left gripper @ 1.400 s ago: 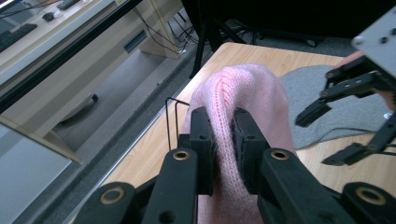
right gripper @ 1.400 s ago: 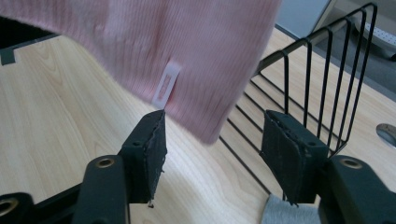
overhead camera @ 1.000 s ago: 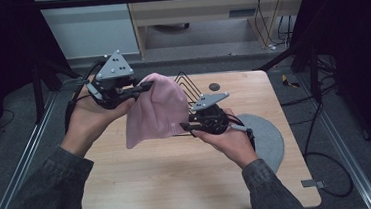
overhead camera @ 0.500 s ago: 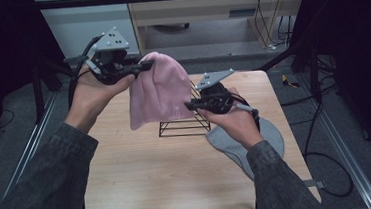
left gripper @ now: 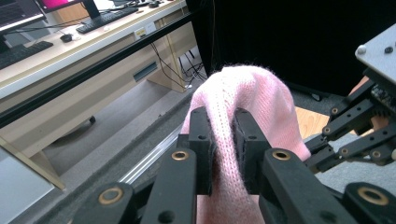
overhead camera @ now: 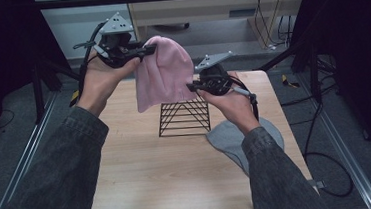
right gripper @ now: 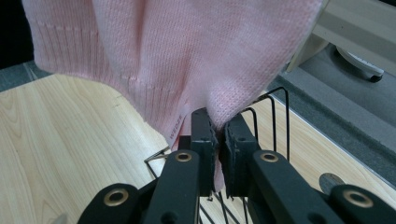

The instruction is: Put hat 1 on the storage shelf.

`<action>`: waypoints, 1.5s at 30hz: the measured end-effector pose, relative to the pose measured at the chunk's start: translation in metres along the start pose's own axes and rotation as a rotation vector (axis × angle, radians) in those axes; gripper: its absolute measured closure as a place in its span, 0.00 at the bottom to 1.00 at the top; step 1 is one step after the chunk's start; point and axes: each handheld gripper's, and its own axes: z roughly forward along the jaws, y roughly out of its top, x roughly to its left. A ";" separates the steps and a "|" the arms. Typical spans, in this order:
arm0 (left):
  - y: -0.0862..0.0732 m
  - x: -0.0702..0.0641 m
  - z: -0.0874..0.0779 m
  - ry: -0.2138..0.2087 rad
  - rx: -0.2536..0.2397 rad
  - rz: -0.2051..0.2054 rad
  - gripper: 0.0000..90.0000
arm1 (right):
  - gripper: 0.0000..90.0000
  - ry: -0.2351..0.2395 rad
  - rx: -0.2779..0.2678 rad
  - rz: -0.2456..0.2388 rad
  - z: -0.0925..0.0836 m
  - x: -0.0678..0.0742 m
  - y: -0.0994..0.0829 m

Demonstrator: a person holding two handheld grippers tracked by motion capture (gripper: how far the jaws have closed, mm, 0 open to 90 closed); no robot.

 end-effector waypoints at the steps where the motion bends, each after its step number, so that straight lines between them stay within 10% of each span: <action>1: 0.000 0.000 0.002 0.001 0.000 0.000 0.88 | 0.94 -0.003 0.003 -0.006 0.001 0.000 0.000; 18: -0.007 0.009 0.031 -0.007 -0.050 -0.070 0.88 | 0.94 -0.039 -0.002 0.015 0.016 -0.014 -0.004; 45: -0.035 0.000 0.061 -0.034 -0.012 -0.049 0.88 | 0.94 -0.078 0.032 0.053 0.017 -0.024 -0.052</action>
